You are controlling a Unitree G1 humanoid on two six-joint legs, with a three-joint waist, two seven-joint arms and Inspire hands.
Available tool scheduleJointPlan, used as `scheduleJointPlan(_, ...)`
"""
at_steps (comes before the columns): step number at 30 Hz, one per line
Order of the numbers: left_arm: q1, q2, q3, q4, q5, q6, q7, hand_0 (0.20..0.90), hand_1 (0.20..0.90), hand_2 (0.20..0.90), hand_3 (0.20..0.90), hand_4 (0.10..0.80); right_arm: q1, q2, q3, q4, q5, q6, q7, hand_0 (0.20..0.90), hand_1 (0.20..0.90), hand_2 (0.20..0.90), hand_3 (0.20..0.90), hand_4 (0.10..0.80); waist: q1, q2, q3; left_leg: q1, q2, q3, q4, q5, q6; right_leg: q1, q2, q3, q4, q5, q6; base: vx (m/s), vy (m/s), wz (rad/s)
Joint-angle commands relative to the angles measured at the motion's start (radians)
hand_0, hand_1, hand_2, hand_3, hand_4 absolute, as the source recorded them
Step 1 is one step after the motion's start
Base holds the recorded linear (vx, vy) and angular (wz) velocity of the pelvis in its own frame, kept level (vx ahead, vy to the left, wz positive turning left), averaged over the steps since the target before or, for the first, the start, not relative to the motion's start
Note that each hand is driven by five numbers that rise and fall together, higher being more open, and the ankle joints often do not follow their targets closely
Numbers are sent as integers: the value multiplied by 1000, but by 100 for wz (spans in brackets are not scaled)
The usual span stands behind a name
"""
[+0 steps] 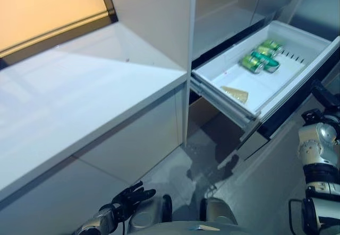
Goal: Put drinks into fridge and close the fridge
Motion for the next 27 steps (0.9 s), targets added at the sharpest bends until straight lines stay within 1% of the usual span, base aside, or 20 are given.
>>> scheduleJointPlan(1,12,18,-26,-88,-40,-49,33,900,900,900,900,800,-108,-68,23,-32,22,-77,62,900,900,900,900,800,27,-13,0,-7,-35,12,165,-221,91,23,-21,-55,110,-72,-76,0,0,16)
scheduleJointPlan(3,17,19,-21,-93,-48,-54,38,900,900,900,900,800,-115,-68,35,-21,39,-65,102,900,900,900,900,800,31,-10,10,-19,-39,5,179,-223,91,8,-21,-56,138,-84,-83,18,8,12)
scheduleJointPlan(4,26,19,-14,-98,-53,-61,44,900,900,900,900,800,-116,-67,47,-21,52,-36,164,900,900,900,900,800,35,-8,20,-32,-45,-1,193,-223,92,-7,-21,-57,165,-95,-91,41,16,9)
scheduleJointPlan(5,30,19,-9,-99,-55,-64,45,900,900,900,900,800,-115,-67,54,-22,55,-26,191,900,900,900,900,800,36,-7,24,-36,-48,-4,196,-222,91,-13,-21,-58,174,-99,-94,56,24,11)
scheduleJointPlan(9,51,22,13,-103,-65,-77,49,900,900,900,900,800,-120,-60,90,-37,121,35,397,900,900,900,900,800,45,-2,43,-55,-58,-14,216,-220,88,-39,-25,-64,221,-116,-105,54,23,5)
scheduleJointPlan(10,52,22,16,-102,-63,-77,49,900,900,900,900,800,-123,-59,96,-37,118,39,421,900,900,900,900,800,47,-1,45,-57,-60,-16,216,-219,87,-42,-25,-66,226,-118,-107,42,21,3)
scheduleJointPlan(14,70,25,29,-91,-65,-93,33,900,900,900,900,800,-148,-60,140,-36,138,65,598,900,900,900,900,800,61,4,56,-52,-70,-26,212,-214,82,-45,-30,-73,253,-133,-112,87,28,7)
scheduleJointPlan(16,77,24,31,-94,-65,-96,30,900,900,900,900,800,-159,-66,153,-36,136,77,629,900,900,900,900,800,67,4,57,-50,-73,-30,208,-212,80,-41,-31,-77,255,-135,-112,83,22,4)
scheduleJointPlan(18,90,23,33,-102,-62,-103,25,900,900,900,900,800,-178,-74,177,-38,136,98,686,900,900,900,900,800,81,5,58,-45,-79,-42,200,-208,77,-33,-34,-82,255,-138,-112,131,8,7)
scheduleJointPlan(19,96,27,36,-104,-60,-102,20,900,900,900,900,800,-189,-80,190,-36,121,108,711,900,900,900,900,800,89,4,56,-33,-85,-54,204,-232,74,-22,-31,-75,264,-163,-104,93,5,15)
scheduleJointPlan(20,98,30,38,-106,-59,-102,17,900,900,900,900,800,-199,-87,200,-34,115,117,731,900,900,900,900,800,94,5,58,-39,-84,-53,190,-203,75,-25,-37,-87,254,-139,-111,97,-2,17)
scheduleJointPlan(22,105,38,44,-108,-56,-103,10,900,900,900,900,800,-216,-97,228,-29,113,137,784,900,900,900,900,800,104,4,58,-32,-88,-64,180,-198,73,-16,-38,-90,250,-140,-109,61,-5,20)
scheduleJointPlan(25,117,61,58,-115,-47,-94,-7,900,900,900,900,800,-248,-133,285,-24,99,199,906,900,900,900,900,800,124,-3,53,-11,-93,-84,149,-184,69,12,-38,-102,231,-135,-103,126,-25,16)
scheduleJointPlan(27,125,72,65,-121,-37,-89,-12,900,900,900,900,800,-268,-159,312,-18,111,237,960,900,900,900,900,800,134,-9,49,5,-94,-96,124,-175,65,34,-39,-111,207,-127,-98,131,-48,13)
